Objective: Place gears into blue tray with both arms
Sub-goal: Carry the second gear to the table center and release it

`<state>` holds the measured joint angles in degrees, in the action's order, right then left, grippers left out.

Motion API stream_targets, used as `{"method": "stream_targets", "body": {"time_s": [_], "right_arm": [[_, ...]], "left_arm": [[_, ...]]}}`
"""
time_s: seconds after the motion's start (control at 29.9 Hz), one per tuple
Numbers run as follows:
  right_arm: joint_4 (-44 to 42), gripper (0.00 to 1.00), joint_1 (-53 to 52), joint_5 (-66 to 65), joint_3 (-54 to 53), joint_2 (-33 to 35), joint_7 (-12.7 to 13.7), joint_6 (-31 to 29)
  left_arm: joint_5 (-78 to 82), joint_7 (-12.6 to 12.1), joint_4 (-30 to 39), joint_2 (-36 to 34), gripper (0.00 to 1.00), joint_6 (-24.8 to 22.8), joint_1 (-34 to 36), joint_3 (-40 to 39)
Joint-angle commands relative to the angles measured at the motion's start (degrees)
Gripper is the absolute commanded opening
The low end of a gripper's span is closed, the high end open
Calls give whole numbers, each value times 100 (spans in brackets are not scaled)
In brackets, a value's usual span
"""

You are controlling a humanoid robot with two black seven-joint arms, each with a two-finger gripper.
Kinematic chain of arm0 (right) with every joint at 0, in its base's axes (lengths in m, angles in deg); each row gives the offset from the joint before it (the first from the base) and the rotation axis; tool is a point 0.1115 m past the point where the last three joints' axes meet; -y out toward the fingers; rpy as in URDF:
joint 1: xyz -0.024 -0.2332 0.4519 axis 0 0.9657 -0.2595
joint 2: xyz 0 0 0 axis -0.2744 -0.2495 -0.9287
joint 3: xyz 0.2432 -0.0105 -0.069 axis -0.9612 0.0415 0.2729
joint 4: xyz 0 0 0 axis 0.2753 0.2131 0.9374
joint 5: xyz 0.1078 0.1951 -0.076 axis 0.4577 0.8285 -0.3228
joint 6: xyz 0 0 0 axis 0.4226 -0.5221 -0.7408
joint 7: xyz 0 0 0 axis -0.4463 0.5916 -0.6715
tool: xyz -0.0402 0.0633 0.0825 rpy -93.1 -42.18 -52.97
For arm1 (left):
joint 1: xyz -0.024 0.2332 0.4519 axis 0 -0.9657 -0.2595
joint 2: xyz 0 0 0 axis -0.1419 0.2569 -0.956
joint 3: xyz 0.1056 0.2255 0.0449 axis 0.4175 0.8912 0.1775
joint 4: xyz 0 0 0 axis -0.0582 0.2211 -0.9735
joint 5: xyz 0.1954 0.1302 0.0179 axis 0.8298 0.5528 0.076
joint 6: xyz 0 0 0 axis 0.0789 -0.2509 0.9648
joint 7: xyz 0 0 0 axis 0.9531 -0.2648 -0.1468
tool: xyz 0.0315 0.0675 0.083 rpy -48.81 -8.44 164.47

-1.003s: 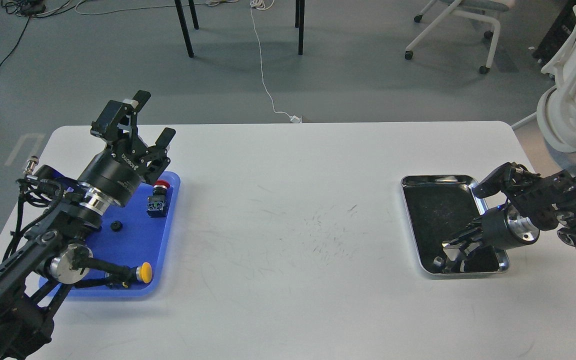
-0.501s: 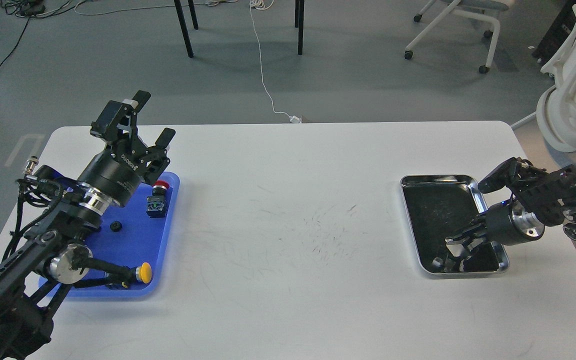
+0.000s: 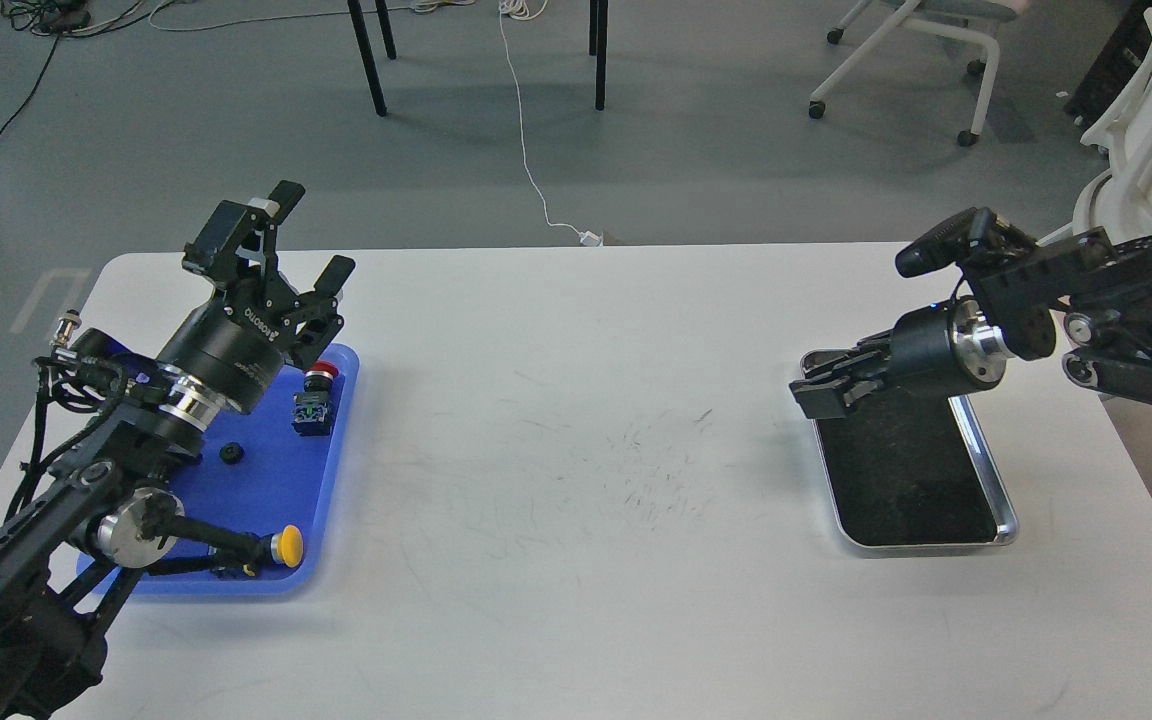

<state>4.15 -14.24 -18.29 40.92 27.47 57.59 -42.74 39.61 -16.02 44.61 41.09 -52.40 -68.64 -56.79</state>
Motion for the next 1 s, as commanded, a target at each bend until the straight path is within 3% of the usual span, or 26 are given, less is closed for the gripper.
{"method": "stream_targets", "body": {"time_s": [0.0,0.13,0.37,0.97], "right_arm": [[-208,21,-2,467,42,-785,0,26],[-445,21,235,609,315,-1436,0,157],[-674,21,754,617,350,-1990,0,553],[-1105,27,1176,661,491,-2536,0,940]], "left_arm": [[0,9,0,14,98,1,-2,-3],[-8,9,35,6,98,1,-2,-56],[0,-9,97,50,98,18,-2,-56],[0,0,97,23,98,10,-55,-56]]}}
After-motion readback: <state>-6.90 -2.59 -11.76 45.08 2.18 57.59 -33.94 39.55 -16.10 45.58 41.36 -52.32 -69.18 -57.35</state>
